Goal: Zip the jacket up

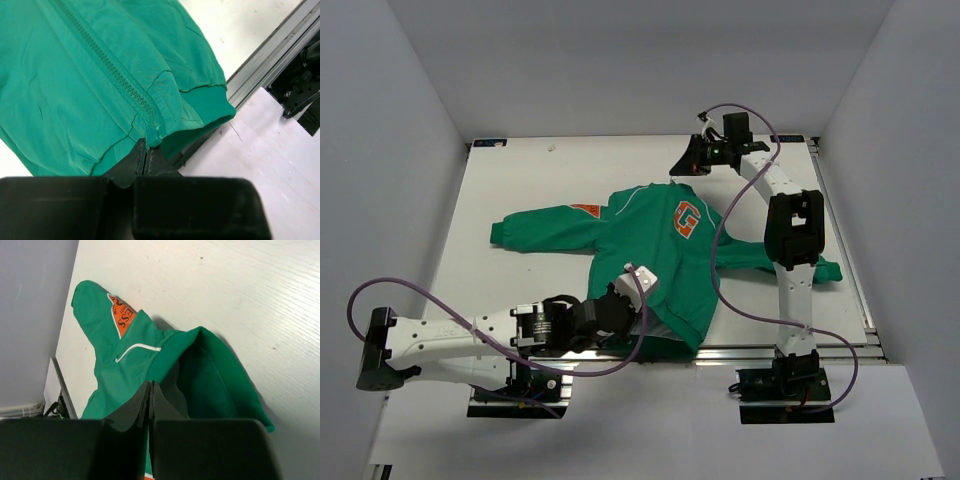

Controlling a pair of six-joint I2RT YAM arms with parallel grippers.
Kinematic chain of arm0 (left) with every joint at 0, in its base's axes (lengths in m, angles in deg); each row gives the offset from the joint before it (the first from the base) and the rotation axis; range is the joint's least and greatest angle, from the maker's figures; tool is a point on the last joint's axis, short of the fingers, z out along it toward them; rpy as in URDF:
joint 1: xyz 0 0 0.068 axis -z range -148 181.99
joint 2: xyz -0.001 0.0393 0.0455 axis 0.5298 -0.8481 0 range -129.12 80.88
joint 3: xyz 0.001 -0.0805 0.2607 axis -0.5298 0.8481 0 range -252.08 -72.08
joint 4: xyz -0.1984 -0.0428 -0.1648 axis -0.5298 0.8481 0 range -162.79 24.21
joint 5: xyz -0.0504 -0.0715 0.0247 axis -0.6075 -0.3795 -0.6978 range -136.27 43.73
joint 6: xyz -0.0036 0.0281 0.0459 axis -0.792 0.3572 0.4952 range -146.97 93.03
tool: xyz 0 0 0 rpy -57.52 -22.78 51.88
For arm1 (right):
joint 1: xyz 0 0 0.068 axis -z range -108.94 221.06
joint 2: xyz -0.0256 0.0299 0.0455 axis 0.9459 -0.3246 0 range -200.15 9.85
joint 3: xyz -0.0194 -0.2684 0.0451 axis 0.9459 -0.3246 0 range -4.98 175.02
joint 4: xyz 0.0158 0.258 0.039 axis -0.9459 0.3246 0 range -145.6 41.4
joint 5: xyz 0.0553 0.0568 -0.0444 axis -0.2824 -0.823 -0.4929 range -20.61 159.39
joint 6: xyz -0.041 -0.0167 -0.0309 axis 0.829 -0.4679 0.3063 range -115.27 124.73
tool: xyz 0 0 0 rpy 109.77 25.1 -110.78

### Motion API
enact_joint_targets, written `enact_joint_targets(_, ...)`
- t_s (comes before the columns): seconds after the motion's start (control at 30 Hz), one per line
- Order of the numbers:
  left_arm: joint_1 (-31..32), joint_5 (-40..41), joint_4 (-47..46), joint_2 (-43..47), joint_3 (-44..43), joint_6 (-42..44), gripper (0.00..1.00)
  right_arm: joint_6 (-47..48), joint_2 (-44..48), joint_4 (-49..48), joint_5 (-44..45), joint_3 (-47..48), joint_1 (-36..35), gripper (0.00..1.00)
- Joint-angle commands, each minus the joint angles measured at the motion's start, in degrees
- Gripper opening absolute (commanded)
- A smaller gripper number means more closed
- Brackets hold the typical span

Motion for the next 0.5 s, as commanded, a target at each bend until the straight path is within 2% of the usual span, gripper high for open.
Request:
enact_joint_targets(0.0,1.13,-8.08,4.79,3.60,-2.90,-6.10,0.00,-0.09,0.63,-6.82,9.25,4.09,2.27,0.00)
enact_joint_targets(0.1,1.13,-8.61,7.42,6.14,-3.51,-8.64,0.00,-1.05,1.50,-9.61,17.75,3.21,2.36,0.00)
enact_joint_targets(0.2,1.13,-9.05,8.83,7.29,-4.04,-9.70,0.00,-2.46,2.38,-14.02,20.67,1.72,2.27,0.00)
enact_joint_targets(0.4,1.13,-8.09,8.40,7.56,-2.90,-10.23,0.00,-2.03,2.29,-13.77,17.17,2.77,2.27,0.00)
enact_joint_targets(0.43,1.13,-7.91,8.31,7.38,-2.64,-10.41,0.04,-1.68,2.56,-13.59,15.07,2.16,2.36,0.00)
enact_joint_targets(0.47,1.13,-7.56,8.57,7.20,-2.81,-10.67,0.20,-1.59,2.82,-13.42,14.01,1.37,2.27,0.00)
